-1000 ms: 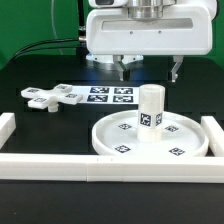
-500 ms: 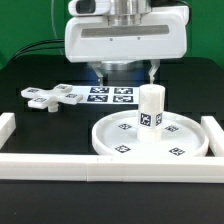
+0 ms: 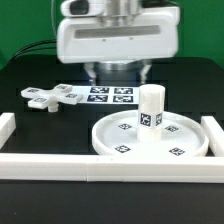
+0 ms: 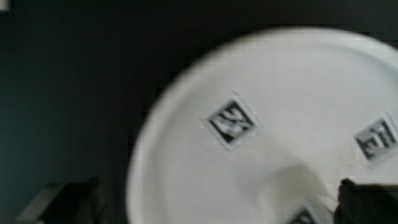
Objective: Assemble round table
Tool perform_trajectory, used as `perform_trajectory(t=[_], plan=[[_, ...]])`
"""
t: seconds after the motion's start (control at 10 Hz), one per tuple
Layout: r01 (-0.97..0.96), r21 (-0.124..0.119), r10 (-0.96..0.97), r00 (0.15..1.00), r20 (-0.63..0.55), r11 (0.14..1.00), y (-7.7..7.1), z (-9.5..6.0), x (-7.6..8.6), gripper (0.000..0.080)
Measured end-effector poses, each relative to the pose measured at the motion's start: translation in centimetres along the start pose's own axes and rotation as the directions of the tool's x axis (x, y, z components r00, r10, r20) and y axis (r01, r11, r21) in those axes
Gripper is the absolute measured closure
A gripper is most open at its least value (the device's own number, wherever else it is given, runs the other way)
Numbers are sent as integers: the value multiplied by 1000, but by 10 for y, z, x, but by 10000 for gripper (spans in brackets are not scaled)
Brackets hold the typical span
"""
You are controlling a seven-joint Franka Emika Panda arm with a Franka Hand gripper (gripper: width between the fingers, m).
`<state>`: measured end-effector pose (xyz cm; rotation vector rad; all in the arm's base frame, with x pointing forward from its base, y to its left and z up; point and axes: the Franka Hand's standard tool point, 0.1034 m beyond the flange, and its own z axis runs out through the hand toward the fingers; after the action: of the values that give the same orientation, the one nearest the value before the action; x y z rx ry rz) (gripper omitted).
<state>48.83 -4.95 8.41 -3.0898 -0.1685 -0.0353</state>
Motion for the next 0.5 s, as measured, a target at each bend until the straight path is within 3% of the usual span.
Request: perform_trajectory(t=[0.2,0.4,0.5], plan=[[52,-7,-52,999,-2,999,43,-4,-12,151],[42,-3,-42,999,0,999,31,-2,-9,151],[39,-4,-39,999,1,999,33,-2,-10,151]])
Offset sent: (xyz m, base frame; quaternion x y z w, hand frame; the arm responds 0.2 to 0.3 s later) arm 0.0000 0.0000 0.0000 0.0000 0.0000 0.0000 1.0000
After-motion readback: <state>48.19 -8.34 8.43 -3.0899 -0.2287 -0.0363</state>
